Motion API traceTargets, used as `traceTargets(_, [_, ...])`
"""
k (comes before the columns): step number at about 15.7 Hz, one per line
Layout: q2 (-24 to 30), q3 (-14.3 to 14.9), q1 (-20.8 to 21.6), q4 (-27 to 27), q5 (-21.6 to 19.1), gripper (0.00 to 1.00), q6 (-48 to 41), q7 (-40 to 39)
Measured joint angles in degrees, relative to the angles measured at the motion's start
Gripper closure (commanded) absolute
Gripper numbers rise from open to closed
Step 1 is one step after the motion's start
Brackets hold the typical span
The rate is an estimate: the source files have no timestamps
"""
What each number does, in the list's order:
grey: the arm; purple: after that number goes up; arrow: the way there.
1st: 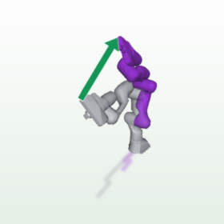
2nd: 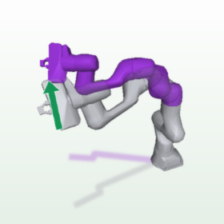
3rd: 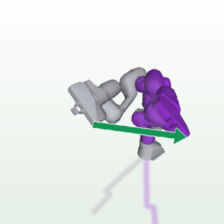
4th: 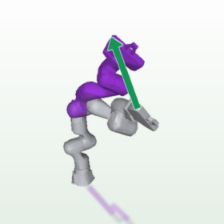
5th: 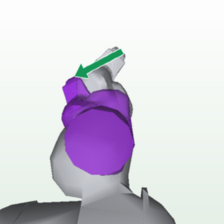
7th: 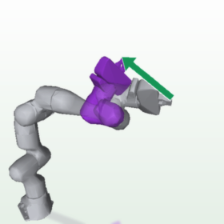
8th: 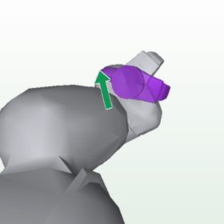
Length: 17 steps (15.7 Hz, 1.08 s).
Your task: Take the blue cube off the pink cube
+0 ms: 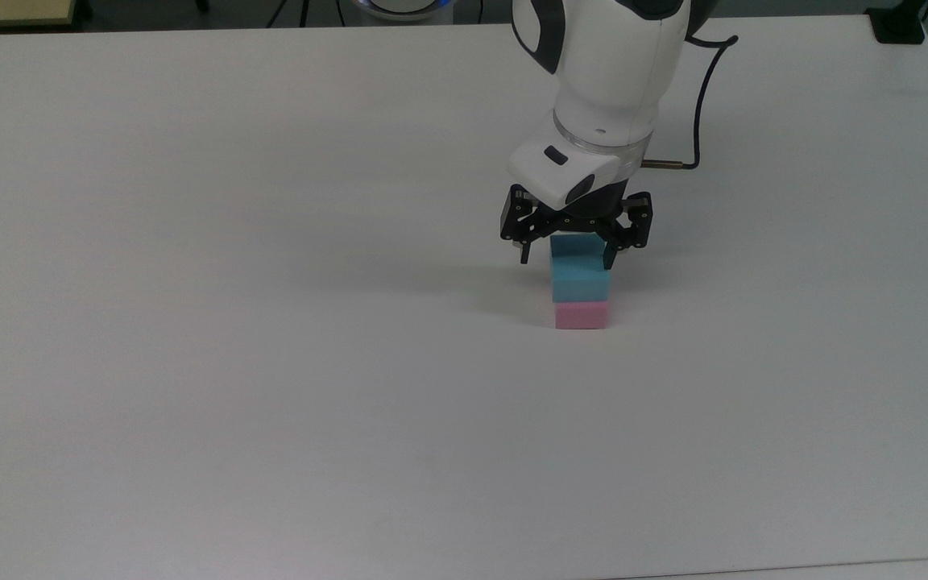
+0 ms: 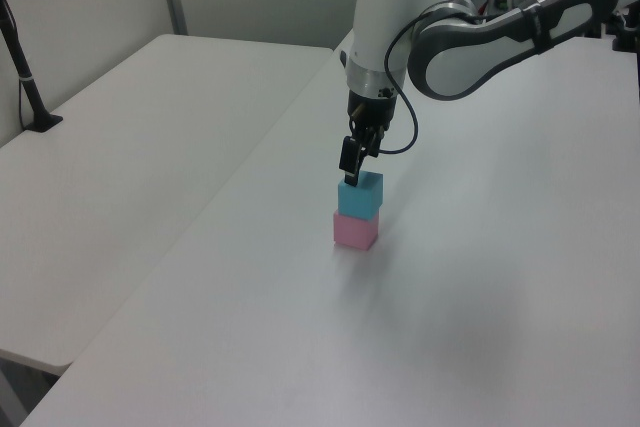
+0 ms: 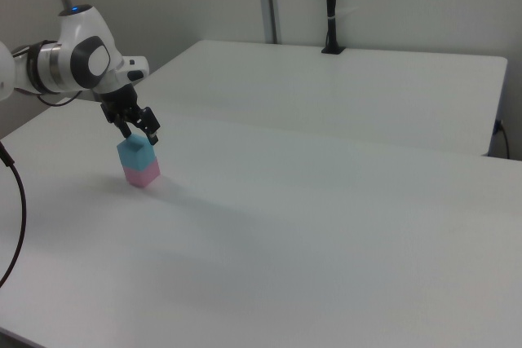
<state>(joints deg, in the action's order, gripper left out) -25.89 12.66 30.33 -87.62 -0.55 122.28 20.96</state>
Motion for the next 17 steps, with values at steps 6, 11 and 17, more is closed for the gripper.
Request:
traceTargets(6, [0.38, -0.05, 0.0, -0.09, -0.32, 0.0, -0.43, 0.0])
traceTargets(11, [-0.59, -0.82, 0.54, -0.88, -0.33, 0.0, -0.48, -0.09])
traceTargets(17, [-1.8, -0.91, 0.98, -0.96, -0.36, 0.0, -0.48, -0.09])
